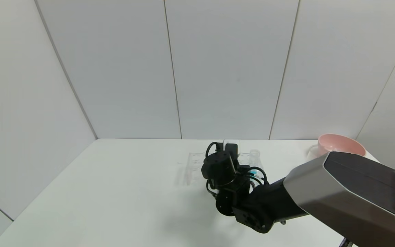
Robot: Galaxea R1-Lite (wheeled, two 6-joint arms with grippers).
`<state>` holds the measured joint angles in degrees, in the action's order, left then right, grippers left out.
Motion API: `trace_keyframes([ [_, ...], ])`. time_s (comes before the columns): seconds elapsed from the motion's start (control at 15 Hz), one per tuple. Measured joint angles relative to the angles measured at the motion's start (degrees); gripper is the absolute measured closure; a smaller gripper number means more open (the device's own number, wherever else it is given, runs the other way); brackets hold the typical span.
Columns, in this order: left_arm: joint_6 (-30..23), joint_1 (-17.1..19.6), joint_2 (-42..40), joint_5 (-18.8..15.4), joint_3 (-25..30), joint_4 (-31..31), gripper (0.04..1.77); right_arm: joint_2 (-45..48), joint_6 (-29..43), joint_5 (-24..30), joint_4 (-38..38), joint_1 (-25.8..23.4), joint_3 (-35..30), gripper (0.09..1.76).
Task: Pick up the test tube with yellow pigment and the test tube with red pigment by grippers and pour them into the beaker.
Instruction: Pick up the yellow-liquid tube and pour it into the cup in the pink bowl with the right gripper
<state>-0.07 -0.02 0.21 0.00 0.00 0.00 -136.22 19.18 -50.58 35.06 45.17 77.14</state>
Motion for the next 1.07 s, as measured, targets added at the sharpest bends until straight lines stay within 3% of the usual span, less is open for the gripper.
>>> trace_keyframes([
  [1.07,0.00,0.02,0.00,0.00,0.00,0.00,0.05,7.06,-4.49,-0.38,-0.04,-0.13,-0.71,1.34],
])
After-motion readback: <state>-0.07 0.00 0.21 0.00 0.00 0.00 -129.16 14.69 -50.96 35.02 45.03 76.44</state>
